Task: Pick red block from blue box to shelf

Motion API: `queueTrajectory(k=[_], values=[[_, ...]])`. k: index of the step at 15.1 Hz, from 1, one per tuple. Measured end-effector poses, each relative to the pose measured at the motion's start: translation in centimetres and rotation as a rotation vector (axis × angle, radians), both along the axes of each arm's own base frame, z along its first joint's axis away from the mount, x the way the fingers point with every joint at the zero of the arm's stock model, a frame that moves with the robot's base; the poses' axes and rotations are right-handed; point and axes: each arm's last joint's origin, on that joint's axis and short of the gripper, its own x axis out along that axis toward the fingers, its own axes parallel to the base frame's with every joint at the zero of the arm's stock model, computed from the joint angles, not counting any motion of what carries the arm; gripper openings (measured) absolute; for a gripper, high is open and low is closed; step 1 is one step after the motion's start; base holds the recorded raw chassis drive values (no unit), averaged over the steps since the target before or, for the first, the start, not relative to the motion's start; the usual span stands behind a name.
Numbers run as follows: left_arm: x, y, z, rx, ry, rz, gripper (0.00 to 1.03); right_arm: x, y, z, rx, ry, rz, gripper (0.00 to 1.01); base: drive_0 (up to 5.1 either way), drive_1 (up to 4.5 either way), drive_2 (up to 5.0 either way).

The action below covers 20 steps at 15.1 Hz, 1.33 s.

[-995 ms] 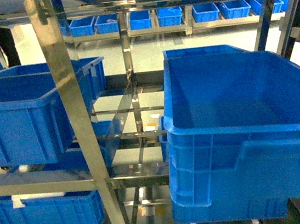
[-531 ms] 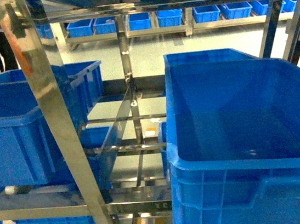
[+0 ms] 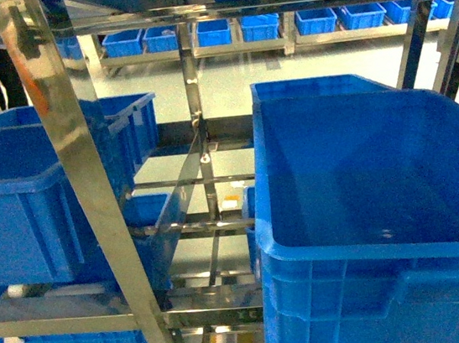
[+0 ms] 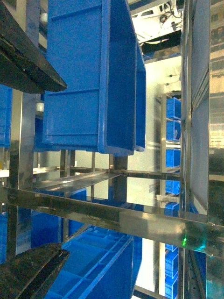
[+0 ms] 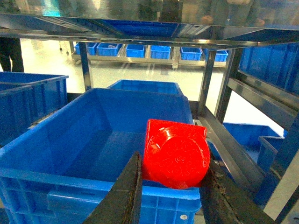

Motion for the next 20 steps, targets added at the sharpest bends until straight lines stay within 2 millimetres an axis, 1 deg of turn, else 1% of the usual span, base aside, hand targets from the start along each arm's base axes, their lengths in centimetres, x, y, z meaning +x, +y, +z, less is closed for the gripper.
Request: queueTrajectory(k=[18,19,20], values=[[0.0,0.0,0.0,0.0,0.0,0.0,0.98,0.0,0.0,0.0,0.0,0.0,0.0,0.27,0.0,0.0,0.0],[0.0,0.0,0.0,0.0,0.0,0.0,0.98,0.1,0.2,-0.3,-0.035,0.136,-0.031,0.27,0.0,0.0,0.0],[0.0,0.0,0.0,0.0,0.0,-0.001,0.98,1.1,0.5,-0.3,-0.066,0.205,-0.023,0.27,0.0,0.0,0.0]])
